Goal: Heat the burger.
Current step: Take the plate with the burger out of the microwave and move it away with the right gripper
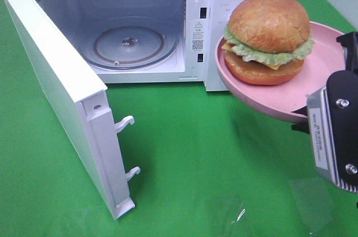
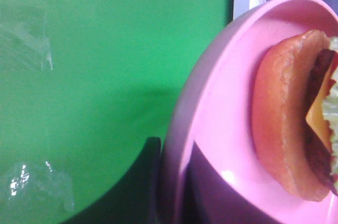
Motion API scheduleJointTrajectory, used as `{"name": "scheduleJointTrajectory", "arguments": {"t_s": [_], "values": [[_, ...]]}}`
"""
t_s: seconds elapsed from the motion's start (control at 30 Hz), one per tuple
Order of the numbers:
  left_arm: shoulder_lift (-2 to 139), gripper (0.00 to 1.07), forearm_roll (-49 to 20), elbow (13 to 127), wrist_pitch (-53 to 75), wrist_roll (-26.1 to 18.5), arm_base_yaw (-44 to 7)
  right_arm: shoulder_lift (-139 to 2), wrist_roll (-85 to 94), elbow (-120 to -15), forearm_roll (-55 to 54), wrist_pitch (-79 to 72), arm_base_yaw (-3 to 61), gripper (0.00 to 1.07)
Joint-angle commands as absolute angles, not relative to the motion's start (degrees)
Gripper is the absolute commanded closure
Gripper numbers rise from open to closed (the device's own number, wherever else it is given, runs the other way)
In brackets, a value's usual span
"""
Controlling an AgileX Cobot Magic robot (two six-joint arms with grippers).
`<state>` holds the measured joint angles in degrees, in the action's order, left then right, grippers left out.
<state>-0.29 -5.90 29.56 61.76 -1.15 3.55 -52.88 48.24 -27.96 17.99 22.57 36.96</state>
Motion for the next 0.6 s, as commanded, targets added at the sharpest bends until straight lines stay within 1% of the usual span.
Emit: {"name": "scheduleJointTrajectory", "arguments": {"t_s": [0.03, 0.1, 0.17, 0.2, 0.23, 0.33, 0.37, 0.4, 0.43, 0.47, 0.5, 0.53, 0.6], "values": [[-0.57, 0.09, -6.07, 29.56, 61.02, -0.92, 3.61, -51.28, 41.02, -28.48, 23.78, 21.66, 36.84, 1.07], [-0.57, 0.09, -6.07, 29.56, 61.02, -0.92, 3.61, -51.28, 38.27, -28.48, 24.92, 22.69, 36.84, 1.07], [-0.57, 0.09, -6.07, 29.56, 61.02, -0.92, 3.61, -51.34, 27.56, -28.48, 28.53, 26.36, 36.84, 1.07], [-0.57, 0.09, -6.07, 29.56, 61.02, -0.92, 3.61, -51.34, 27.56, -28.48, 28.53, 26.36, 36.84, 1.07], [-0.57, 0.09, -6.07, 29.56, 61.02, -0.92, 3.61, -51.34, 22.4, -28.48, 31.46, 28.19, 36.84, 1.07], [-0.57, 0.09, -6.07, 29.56, 61.02, -0.92, 3.61, -51.34, 17.82, -28.48, 34.38, 30.25, 36.84, 1.07], [-0.57, 0.09, -6.07, 29.56, 61.02, -0.92, 3.61, -51.34, 13.64, -28.48, 37.82, 32.95, 36.84, 1.07], [-0.57, 0.09, -6.07, 29.56, 61.02, -0.92, 3.61, -51.34, 13.64, -28.48, 37.82, 32.95, 36.84, 1.07], [-0.57, 0.09, -6.07, 29.56, 61.02, -0.92, 3.61, -51.34, 9.45, -28.48, 40.51, 35.41, 36.84, 1.07], [-0.57, 0.09, -6.07, 29.56, 61.02, -0.92, 3.61, -51.34, 9.45, -28.48, 40.51, 35.41, 36.84, 1.07], [-0.57, 0.09, -6.07, 29.56, 61.02, -0.92, 3.61, -51.34, 4.47, -28.48, 42.69, 37.01, 36.84, 1.07], [-0.57, 0.09, -6.07, 29.56, 61.02, -0.92, 3.61, -51.34, 4.47, -28.48, 42.69, 37.01, 36.84, 1.07], [-0.57, 0.09, -6.07, 29.56, 61.02, -0.92, 3.61, -51.34, -2.64, -28.48, 45.15, 38.96, 36.84, 1.07]]}}
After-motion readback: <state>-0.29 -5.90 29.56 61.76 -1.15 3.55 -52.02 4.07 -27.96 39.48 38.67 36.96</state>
